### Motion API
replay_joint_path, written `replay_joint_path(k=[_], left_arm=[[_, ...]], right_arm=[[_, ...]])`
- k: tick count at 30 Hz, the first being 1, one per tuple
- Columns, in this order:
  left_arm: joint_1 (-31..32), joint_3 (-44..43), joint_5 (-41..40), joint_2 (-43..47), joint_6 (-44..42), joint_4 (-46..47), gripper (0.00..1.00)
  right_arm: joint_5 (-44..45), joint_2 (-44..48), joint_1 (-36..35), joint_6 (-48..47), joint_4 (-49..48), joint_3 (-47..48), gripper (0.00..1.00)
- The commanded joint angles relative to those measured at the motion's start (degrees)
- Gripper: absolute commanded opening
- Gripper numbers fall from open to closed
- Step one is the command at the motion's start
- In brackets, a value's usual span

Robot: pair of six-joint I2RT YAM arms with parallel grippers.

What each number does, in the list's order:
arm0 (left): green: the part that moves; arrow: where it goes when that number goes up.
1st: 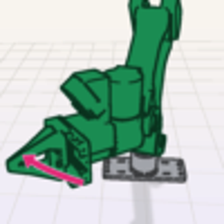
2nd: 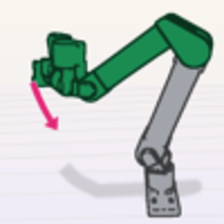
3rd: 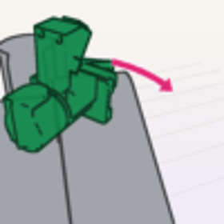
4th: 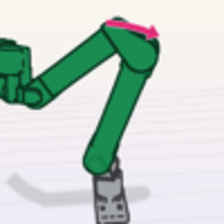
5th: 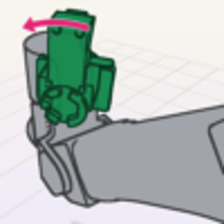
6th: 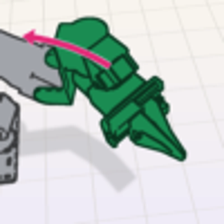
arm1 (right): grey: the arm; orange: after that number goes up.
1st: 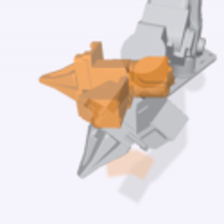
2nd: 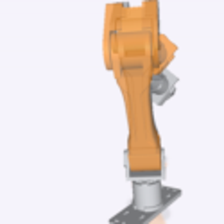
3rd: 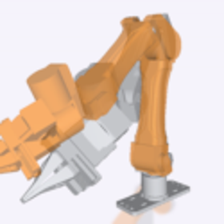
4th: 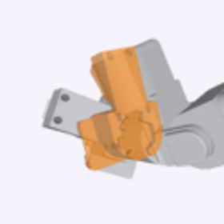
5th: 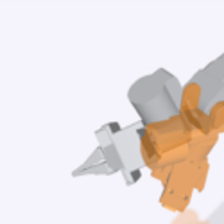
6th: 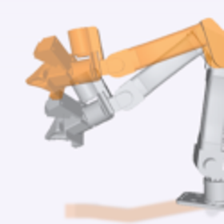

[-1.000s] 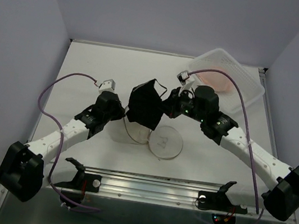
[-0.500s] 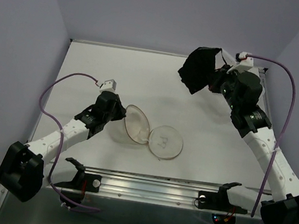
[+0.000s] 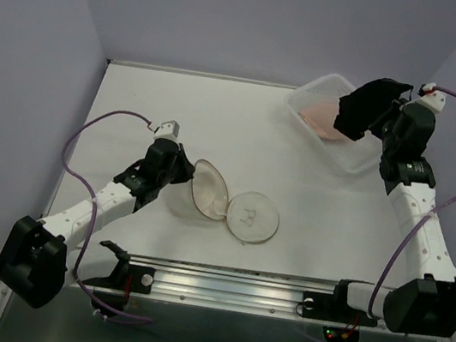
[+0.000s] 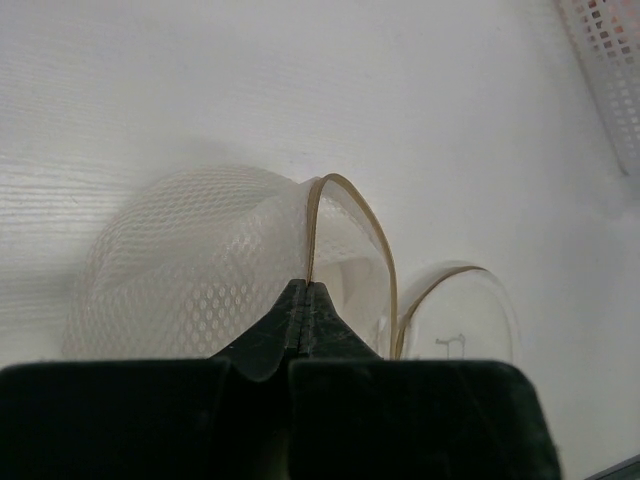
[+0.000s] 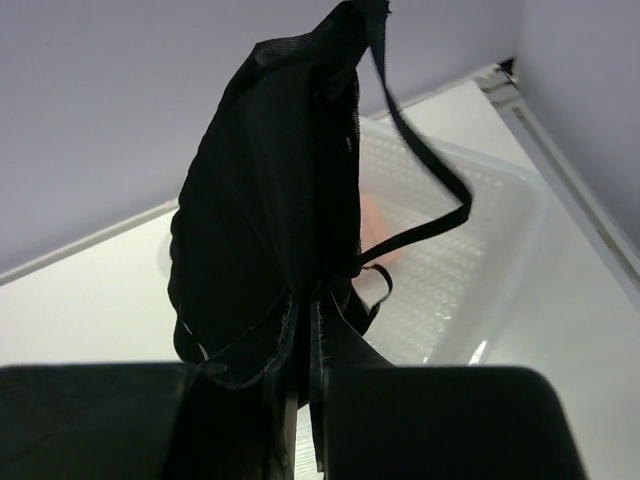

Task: Unzip the laundry bag and remove the bra

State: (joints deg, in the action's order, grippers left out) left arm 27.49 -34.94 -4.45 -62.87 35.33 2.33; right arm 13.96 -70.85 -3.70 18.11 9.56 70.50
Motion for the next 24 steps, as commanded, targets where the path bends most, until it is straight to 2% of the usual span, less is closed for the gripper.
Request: replay_joint_path(k=[1, 9, 24], left_arm=[[-0.33, 0.75, 0.84, 0.65, -1.23, 2.24, 0.00], [-0.33, 0.66, 1.55, 1.35, -1.14, 2.33, 0.00], [-0.33, 0.49, 1.20, 2.49, -1.14, 1.36, 0.00]], right_arm=[[-2.52, -1.57, 4.14, 3.25, -4.29, -1.59, 0.01], [-8.85, -5.96, 10.20, 6.59, -5.26, -3.44, 0.01], [-20.37, -24.68, 12.67, 9.23, -10.77, -0.80, 0.02]])
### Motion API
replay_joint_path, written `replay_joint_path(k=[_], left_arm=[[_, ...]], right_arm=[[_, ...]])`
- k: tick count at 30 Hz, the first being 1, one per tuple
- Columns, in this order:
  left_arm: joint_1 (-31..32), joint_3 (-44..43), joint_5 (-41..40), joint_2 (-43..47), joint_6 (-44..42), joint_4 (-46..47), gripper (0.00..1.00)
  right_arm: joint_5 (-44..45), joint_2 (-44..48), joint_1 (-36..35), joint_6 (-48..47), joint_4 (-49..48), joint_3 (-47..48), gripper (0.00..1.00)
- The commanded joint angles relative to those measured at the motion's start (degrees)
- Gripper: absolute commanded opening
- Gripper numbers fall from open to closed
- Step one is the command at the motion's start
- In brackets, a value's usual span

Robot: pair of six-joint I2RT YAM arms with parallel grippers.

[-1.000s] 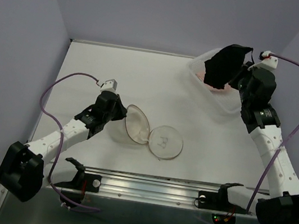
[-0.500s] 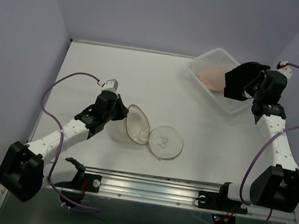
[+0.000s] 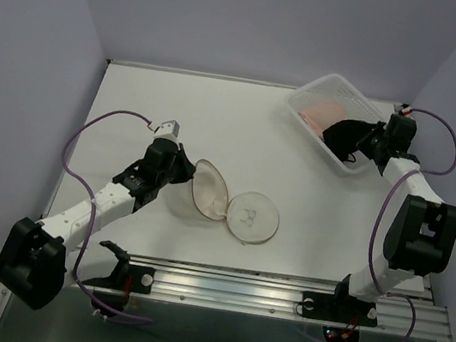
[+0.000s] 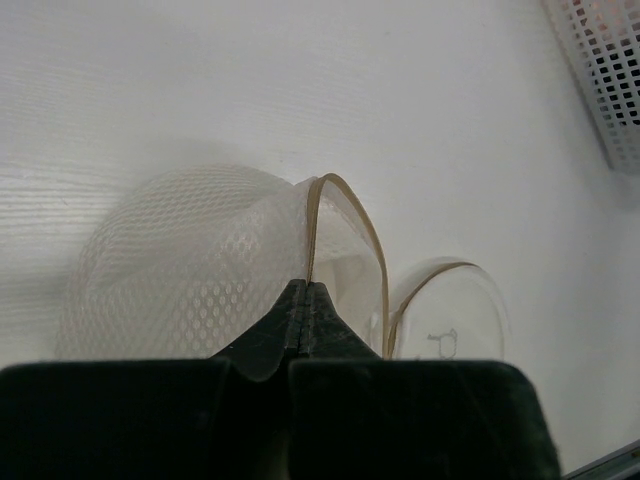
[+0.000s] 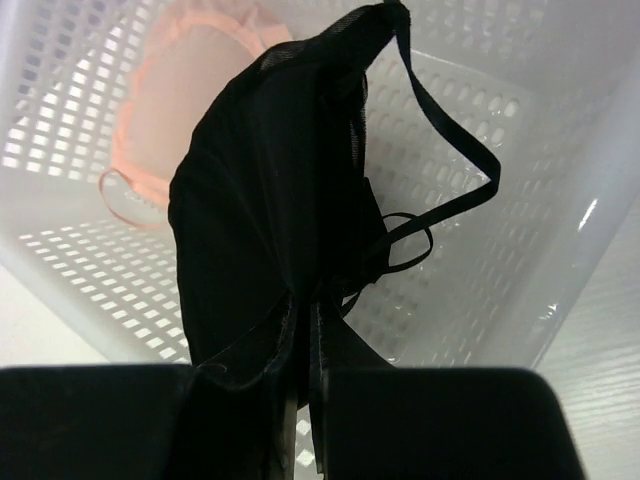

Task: Unzip the laundry bag and remove the bra

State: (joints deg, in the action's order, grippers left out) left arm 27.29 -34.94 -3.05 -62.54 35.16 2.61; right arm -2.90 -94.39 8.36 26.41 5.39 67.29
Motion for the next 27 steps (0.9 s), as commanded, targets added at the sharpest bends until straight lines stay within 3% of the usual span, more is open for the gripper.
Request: replay_joint_path(k=[1, 4, 5, 9, 14, 19, 25, 27], left_arm=[[-0.13, 0.40, -0.12, 2.25, -1.05, 0.99, 0.00], [-0.13, 0.22, -0.11, 2.43, -1.14, 0.73, 0.00], [-0.13, 0.22, -0.12, 2.60, -1.14, 0.64, 0.00], [-0.13, 0.13, -0.29, 3.30, -1.14, 0.73, 0.00], [-0.13, 0.40, -0.82, 3.66, -0.88, 1.25, 0.00], [-0.13, 0.40, -0.64, 3.22, -0.79, 1.34, 0.00], [-0.13, 0.31, -0.73, 2.95, -0.70, 1.61, 0.00], [-0.13, 0.22, -0.73, 2.69, -0.62, 1.69, 0.00]], right_arm=[[-3.69, -2.89, 0.60, 0.92, -6.79, 2.67, 0.05], [-4.83, -5.63, 1.13, 0.83, -6.53, 4.17, 0.23], [-4.84, -5.72, 1.13, 0.74, -6.36, 4.52, 0.39], [-2.47, -3.79, 1.13, -1.10, -4.26, 6.18, 0.71], [6.02, -0.37, 1.13, -5.31, 4.26, 12.68, 1.00], [9.14, 4.55, 1.13, -6.81, 9.90, 15.24, 1.00], [5.02, 12.83, -2.11, -5.32, 11.75, 8.84, 1.00], [3.51, 16.42, -6.76, -4.44, 10.88, 4.55, 1.00]])
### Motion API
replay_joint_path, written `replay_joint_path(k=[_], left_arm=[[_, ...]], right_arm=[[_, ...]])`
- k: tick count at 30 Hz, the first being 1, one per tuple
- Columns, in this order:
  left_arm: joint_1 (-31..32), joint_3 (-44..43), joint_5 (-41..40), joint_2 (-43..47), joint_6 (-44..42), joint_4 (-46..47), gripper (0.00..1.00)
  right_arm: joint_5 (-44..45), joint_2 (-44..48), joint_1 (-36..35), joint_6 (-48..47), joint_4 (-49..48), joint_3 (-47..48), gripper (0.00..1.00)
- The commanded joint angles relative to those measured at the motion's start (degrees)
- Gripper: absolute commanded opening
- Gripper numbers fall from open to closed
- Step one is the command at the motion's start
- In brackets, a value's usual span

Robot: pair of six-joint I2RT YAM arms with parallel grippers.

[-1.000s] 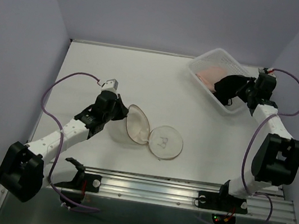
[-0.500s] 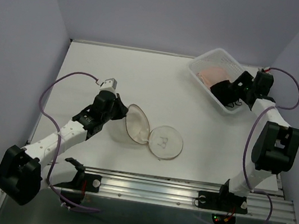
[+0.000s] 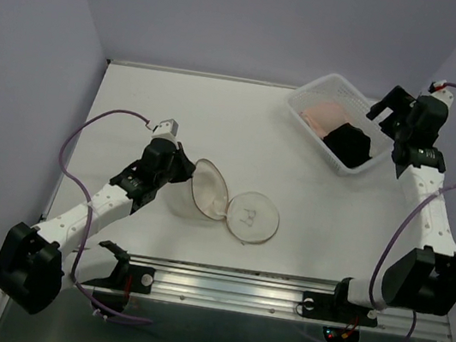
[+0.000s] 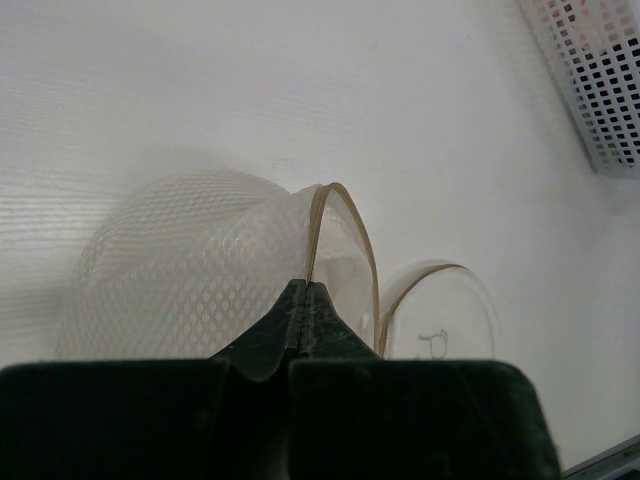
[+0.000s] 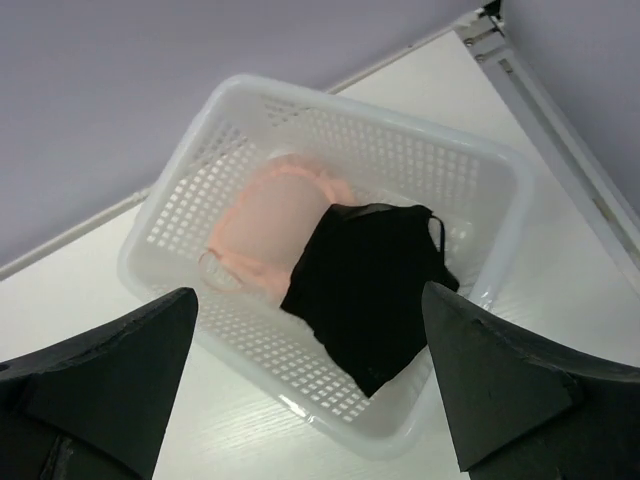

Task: Unzip the laundry bag and remove the bra

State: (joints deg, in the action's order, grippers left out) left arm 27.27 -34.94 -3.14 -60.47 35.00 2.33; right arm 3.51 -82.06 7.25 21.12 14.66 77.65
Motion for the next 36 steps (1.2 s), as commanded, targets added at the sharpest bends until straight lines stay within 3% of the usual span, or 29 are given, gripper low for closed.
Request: replay_joint_path(k=[1, 5, 8, 14, 23, 36], left_arm=[[-0.11, 0.13, -0.73, 0.53, -0.46, 2.07, 0.00], [-0.11, -0.48, -0.73, -0.26, -0.73, 2.15, 0.00], [-0.11, -0.48, -0.99, -0.27, -0.55, 2.15, 0.00], [-0.11, -0.22, -0.91, -0.53, -0.37, 2.42, 0.00], [-0.11, 0.84, -0.82, -1.05, 0.15, 3.03, 0.00], [-0.11, 1.45, -0.38, -1.85, 0.15, 3.74, 0.00]], right_arm=[[-2.98, 5.06, -7.84, 0.76, 1.26, -7.06, 1.00], [-6.32, 7.70, -18.91, 1.11, 0.02, -12.16, 1.00], [-6.32, 7.71, -26.13, 2.16, -0.15, -17.59, 0.92], [-6.50, 4.81, -35.44, 6.46, -2.96, -29.54, 0.66], [-6.14, 7.00, -38.27, 10.25, -4.37, -40.29, 0.59], [-6.93, 2.26, -40.91, 11.57, -8.06, -42.14, 0.35]])
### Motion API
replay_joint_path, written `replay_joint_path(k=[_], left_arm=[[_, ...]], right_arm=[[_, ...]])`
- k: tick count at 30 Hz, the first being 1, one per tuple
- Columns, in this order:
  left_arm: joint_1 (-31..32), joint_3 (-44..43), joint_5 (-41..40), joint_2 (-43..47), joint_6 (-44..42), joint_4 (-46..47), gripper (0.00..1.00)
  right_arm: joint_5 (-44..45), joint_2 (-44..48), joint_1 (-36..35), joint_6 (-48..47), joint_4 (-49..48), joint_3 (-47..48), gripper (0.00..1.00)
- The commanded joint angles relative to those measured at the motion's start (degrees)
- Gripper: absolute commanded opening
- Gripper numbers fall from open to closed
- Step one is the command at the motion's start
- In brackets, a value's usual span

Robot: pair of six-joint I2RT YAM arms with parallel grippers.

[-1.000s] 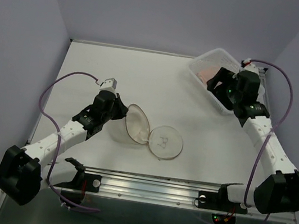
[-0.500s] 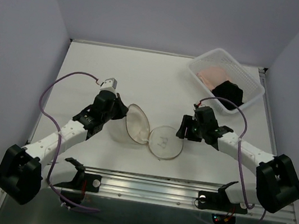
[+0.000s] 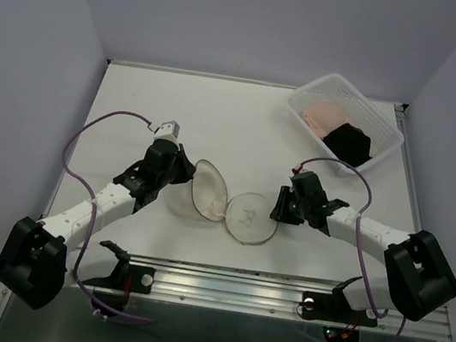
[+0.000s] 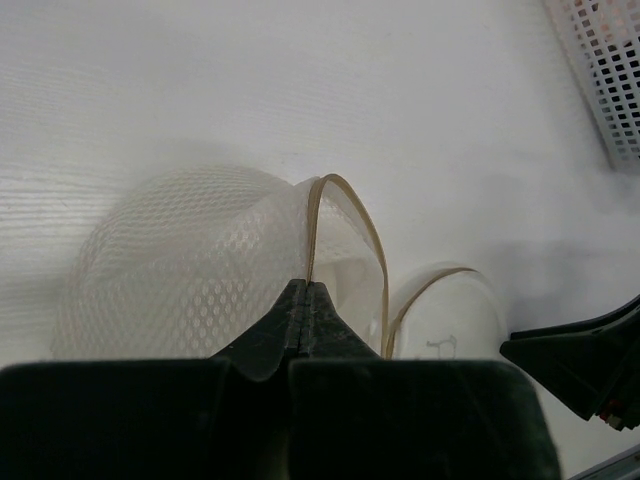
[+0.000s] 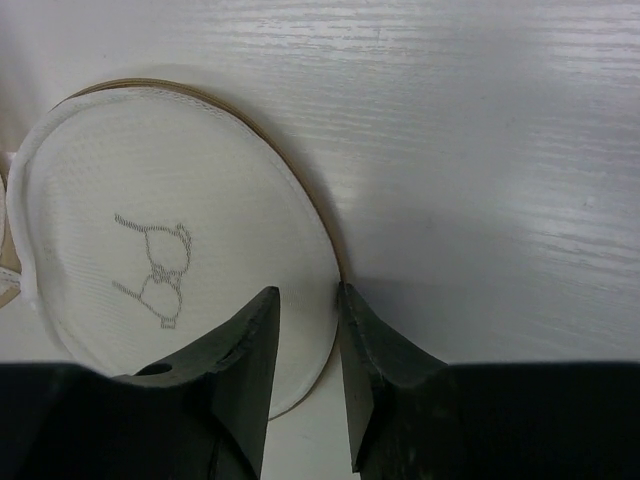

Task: Unzip the laundry bag and remove the bra

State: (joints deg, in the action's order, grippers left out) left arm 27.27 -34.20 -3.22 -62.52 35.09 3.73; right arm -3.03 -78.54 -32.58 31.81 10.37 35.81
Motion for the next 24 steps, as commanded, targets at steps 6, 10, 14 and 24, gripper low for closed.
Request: replay_joint_path(k=[6, 10, 14, 24], left_arm=[[-0.11, 0.88, -0.03, 0.03, 0.06, 2.51, 0.00], [-0.11, 0.88, -0.03, 0.38, -0.02, 2.43, 0.00], [-0.11, 1.06, -0.29, 0.65, -0.02, 2.34, 0.00], [-0.11, 1.32, -0.20, 0.91, 0.24, 2.51, 0.00]], right_arm=[[1.53, -2.32, -1.08, 1.06, -3.78, -0.83, 0.32], [4.77, -0.48, -1.08, 0.97, -2.46, -0.92, 0.33], [8.12, 1.46, -1.08, 0.18, -0.44, -0.48, 0.36], [7.07, -1.08, -1.61, -0.26, -1.58, -1.01, 0.36]])
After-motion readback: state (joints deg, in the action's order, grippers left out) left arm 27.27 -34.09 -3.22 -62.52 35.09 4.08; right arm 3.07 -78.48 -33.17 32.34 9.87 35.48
